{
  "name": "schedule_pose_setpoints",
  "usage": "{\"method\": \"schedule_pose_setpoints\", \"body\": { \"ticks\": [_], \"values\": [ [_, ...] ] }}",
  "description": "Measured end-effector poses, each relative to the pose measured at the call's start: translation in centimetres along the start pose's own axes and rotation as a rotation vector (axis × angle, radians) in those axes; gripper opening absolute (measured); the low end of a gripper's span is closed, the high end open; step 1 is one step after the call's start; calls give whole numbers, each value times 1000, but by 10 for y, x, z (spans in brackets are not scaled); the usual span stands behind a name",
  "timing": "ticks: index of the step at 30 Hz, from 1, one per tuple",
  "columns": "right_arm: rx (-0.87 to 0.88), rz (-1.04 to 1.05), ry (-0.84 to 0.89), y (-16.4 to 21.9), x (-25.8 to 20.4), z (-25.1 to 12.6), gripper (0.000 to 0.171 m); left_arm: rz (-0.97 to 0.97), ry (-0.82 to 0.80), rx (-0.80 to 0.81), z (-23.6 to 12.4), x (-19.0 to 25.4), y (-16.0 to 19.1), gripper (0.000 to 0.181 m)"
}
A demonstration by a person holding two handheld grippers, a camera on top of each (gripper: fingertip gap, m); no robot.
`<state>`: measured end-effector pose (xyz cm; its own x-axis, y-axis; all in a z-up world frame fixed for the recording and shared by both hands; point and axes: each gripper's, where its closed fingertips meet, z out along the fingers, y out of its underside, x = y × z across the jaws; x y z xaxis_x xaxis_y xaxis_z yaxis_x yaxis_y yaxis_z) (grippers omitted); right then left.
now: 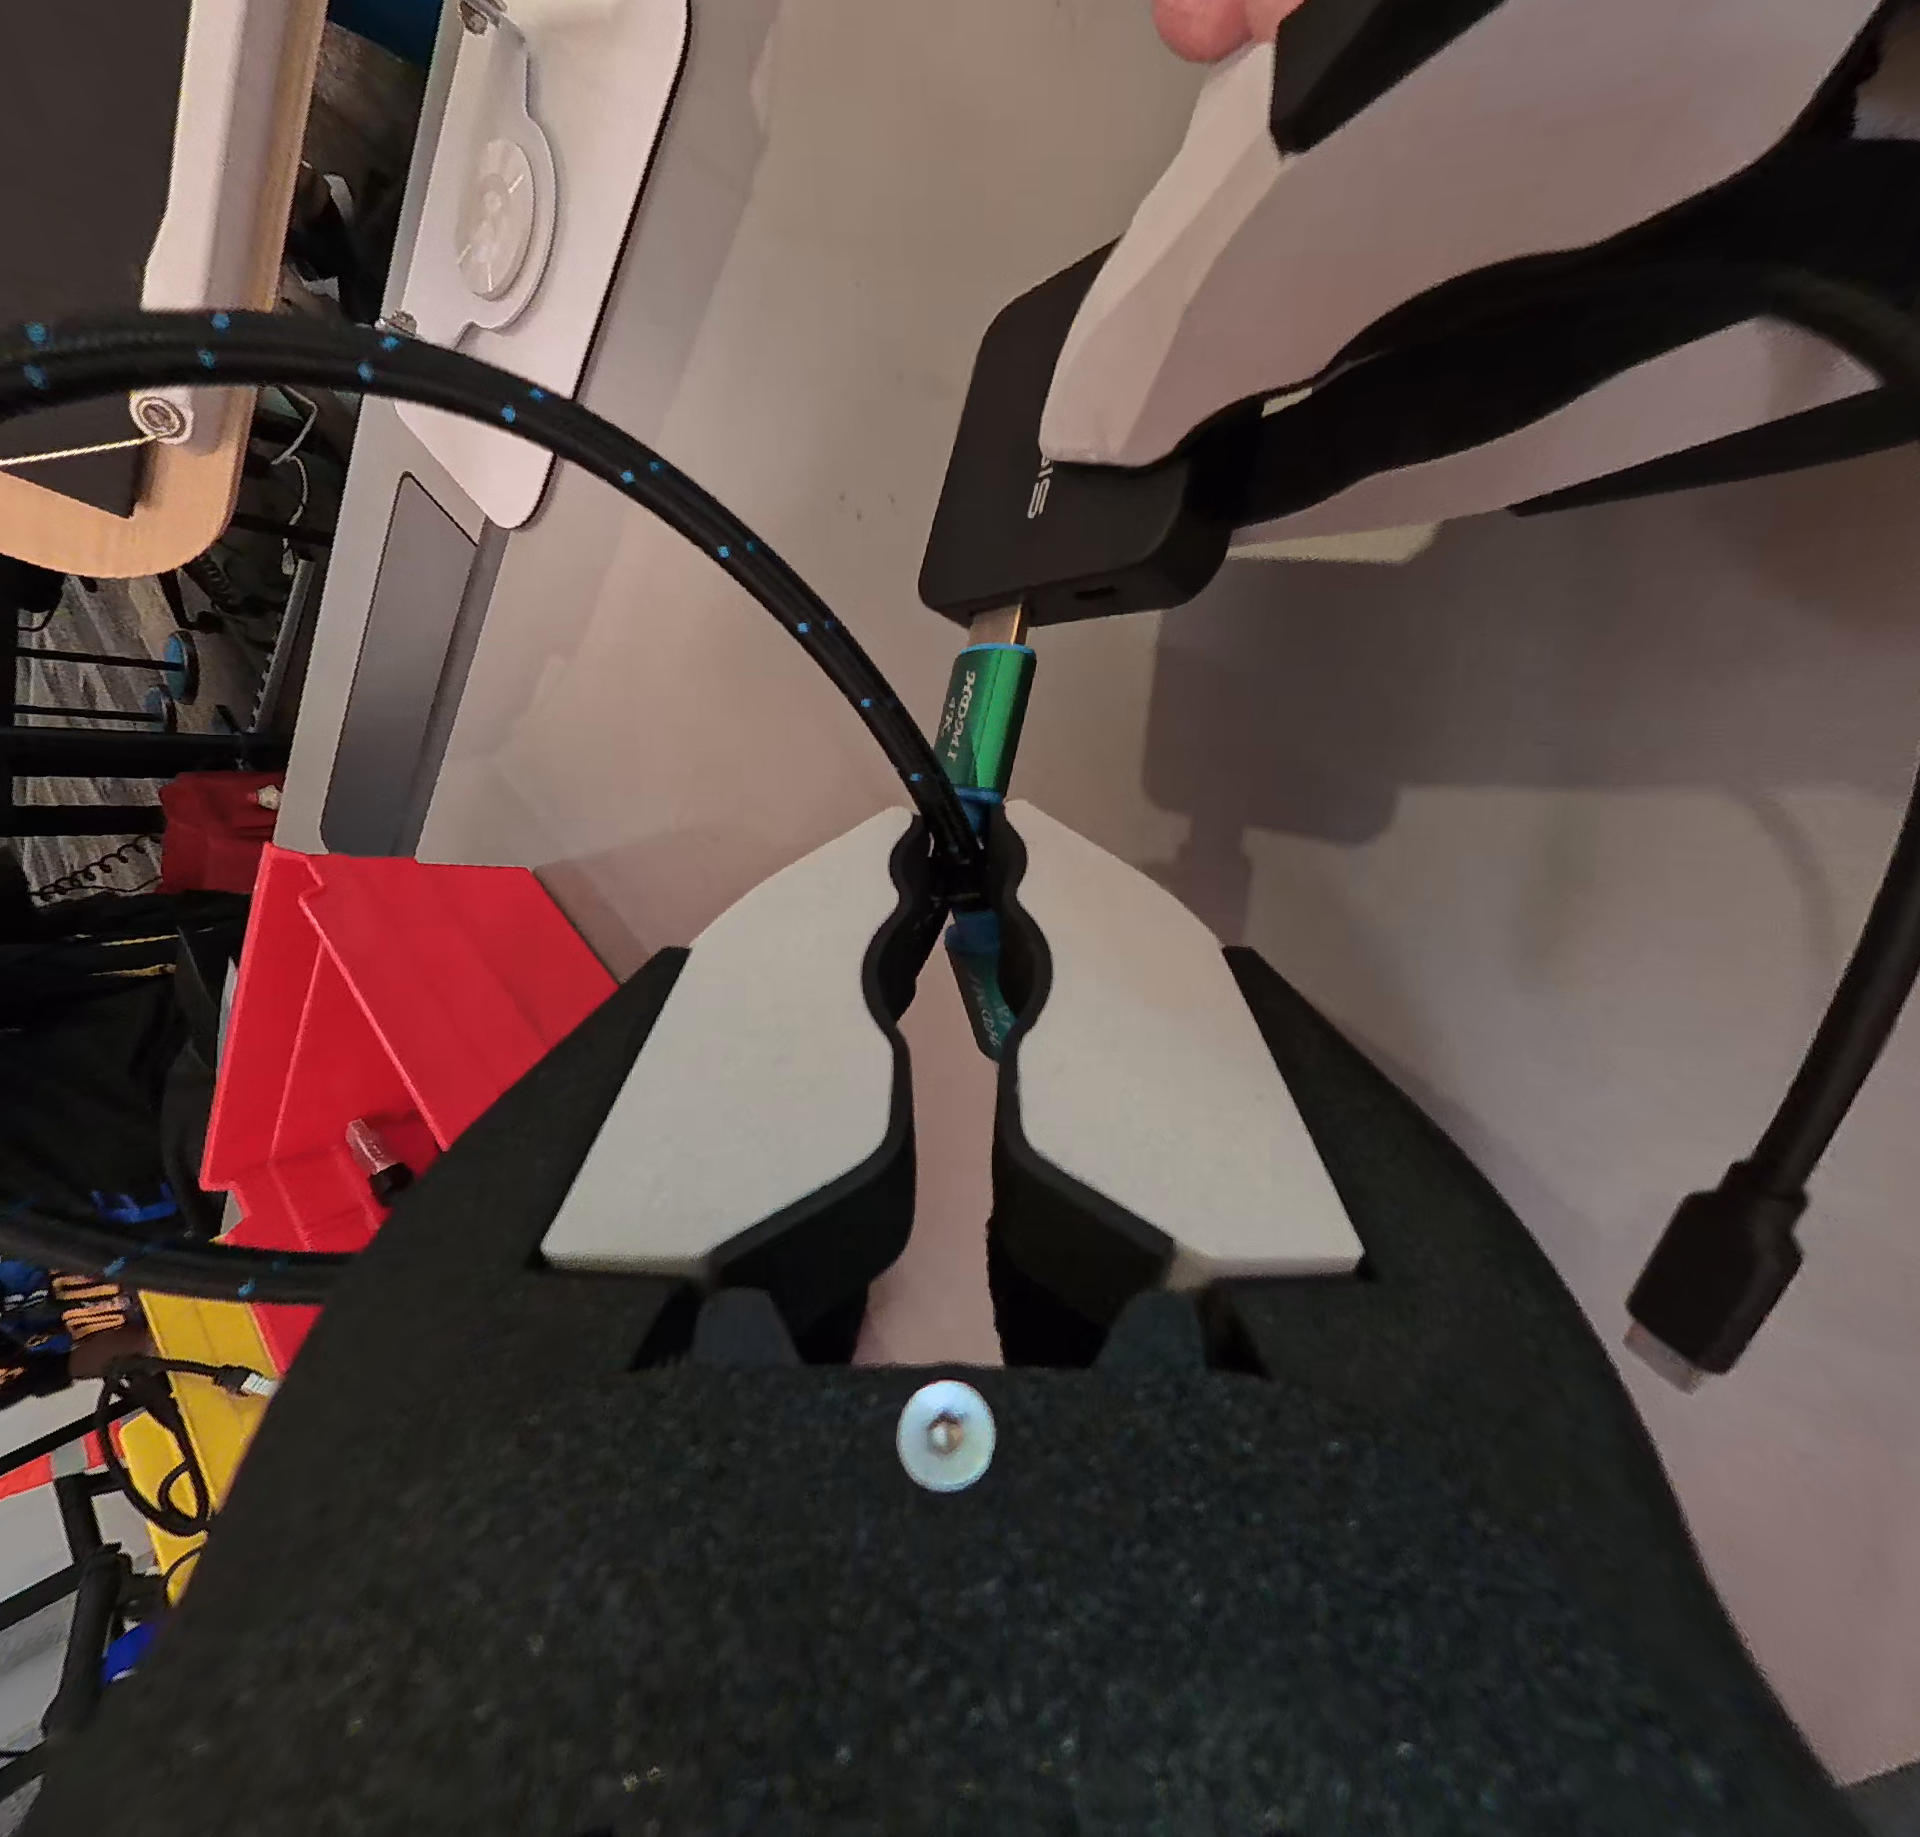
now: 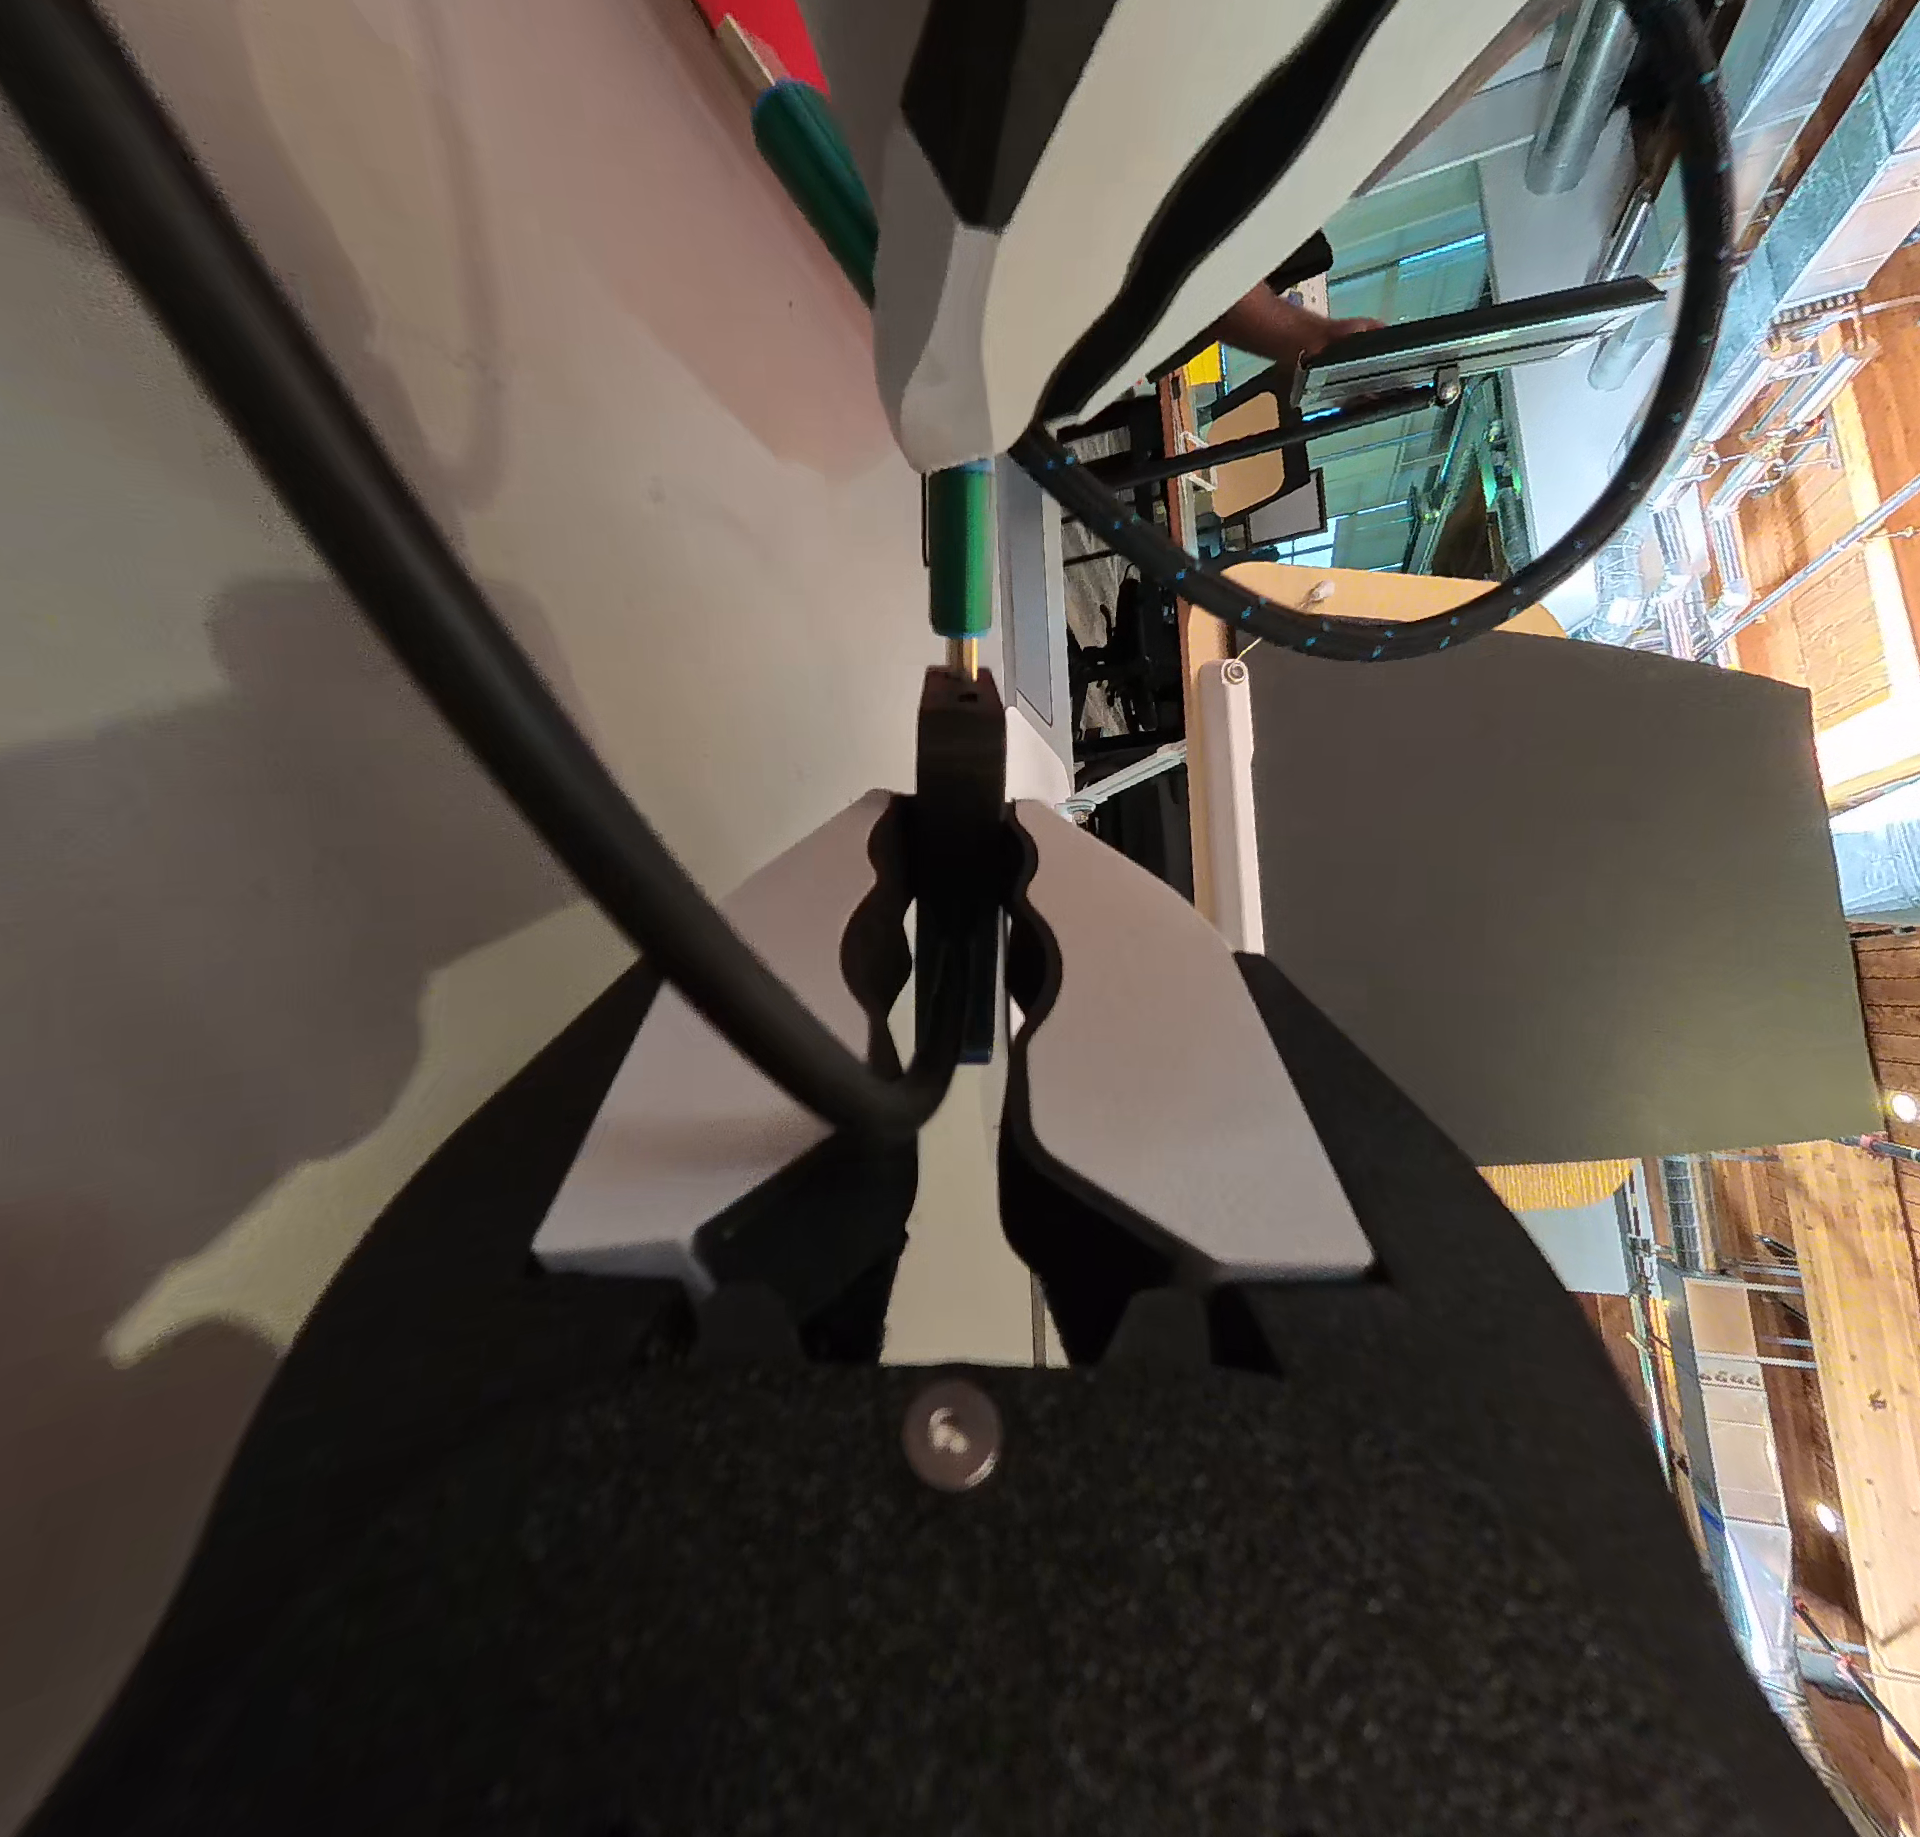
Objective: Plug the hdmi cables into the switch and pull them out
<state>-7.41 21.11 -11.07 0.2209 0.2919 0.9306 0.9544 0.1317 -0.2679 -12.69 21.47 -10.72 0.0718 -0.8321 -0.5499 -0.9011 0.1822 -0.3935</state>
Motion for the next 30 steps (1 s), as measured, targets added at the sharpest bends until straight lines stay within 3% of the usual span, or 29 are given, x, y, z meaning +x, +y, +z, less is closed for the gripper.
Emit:
{"method": "schedule_pose_setpoints", "body": {
  "ticks": [6,10,21,30],
  "values": [
    [60,34,0,-6,2,-4,14,-45,36,19,-2,-1,0,10],
    [99,37,-15,-9,-1,-6,15,74,13,24,-2,0,-1,10],
    [258,137,-33,-24,5,-21,15,76,267,108,-17,-2,-3,10],
    [169,117,-29,-17,-2,-12,15,96,165,59,-14,0,2,11]
  ]
}}
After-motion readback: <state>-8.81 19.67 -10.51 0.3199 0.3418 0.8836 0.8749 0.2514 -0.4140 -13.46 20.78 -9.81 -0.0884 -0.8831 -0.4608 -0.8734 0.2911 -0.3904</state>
